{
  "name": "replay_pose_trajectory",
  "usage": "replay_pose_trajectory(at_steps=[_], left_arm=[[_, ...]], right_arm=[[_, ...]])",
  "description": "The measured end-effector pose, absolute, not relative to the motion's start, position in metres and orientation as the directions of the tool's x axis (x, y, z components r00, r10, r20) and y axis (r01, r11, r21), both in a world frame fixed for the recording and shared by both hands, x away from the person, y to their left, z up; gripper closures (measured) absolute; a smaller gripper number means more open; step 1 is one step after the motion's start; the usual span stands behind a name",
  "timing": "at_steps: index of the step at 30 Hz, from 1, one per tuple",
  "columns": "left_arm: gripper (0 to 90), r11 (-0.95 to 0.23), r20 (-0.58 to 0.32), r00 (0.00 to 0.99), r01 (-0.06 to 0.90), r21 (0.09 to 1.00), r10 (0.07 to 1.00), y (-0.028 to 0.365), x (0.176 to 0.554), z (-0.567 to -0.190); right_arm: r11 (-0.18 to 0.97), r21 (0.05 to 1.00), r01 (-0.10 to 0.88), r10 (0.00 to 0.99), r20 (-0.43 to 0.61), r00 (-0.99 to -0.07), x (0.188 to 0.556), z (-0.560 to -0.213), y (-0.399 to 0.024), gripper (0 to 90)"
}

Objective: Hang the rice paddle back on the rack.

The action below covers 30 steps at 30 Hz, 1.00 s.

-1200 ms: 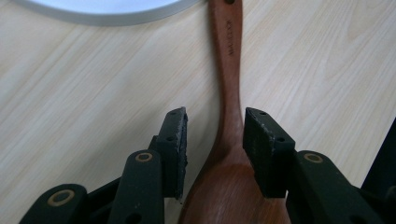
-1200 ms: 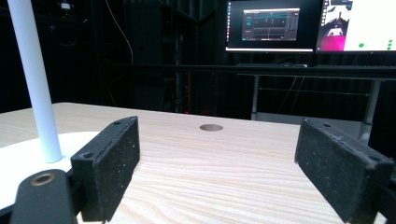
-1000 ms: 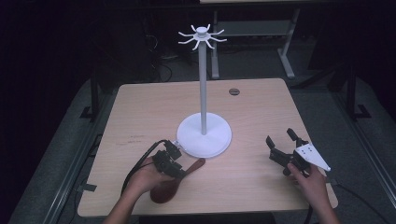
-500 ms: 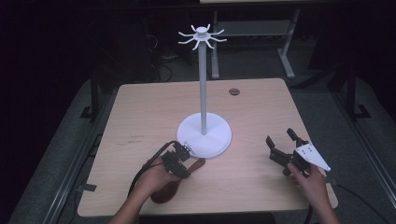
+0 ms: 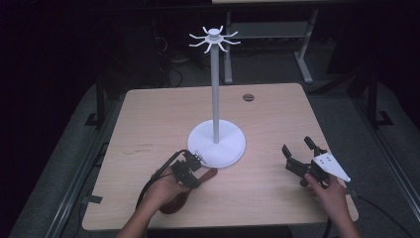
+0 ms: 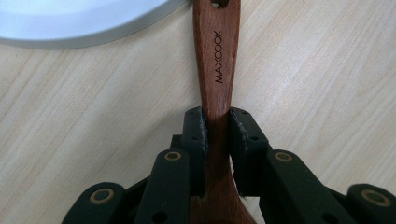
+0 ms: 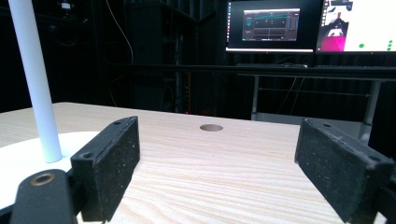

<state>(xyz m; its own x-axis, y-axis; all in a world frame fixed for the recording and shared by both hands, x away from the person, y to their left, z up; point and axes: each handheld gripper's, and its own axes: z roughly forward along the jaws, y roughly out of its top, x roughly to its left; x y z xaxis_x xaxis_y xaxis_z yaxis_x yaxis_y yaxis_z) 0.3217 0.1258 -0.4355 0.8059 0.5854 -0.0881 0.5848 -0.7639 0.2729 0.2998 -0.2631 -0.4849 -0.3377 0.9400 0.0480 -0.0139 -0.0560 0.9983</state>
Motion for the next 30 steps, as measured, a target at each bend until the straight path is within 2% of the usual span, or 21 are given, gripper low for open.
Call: replay_pose_trajectory(at_steps=[10,18,30], left_arm=[[77.9,-0.729,-0.154,0.795,0.601,0.327,0.587,0.139,0.323,-0.431],[77.9,-0.626,-0.215,0.772,0.617,0.476,0.598,0.162,0.321,-0.417],[78.0,-0.509,-0.215,0.787,0.555,0.658,0.579,0.195,0.315,-0.396]], right_arm=[[-0.057,0.998,-0.015,0.94,0.049,-0.337,0.3,-0.485,-0.263,13.3],[-0.056,0.998,-0.016,0.94,0.047,-0.338,0.3,-0.485,-0.263,13.3],[-0.054,0.998,-0.018,0.94,0.045,-0.337,0.3,-0.485,-0.263,13.3]])
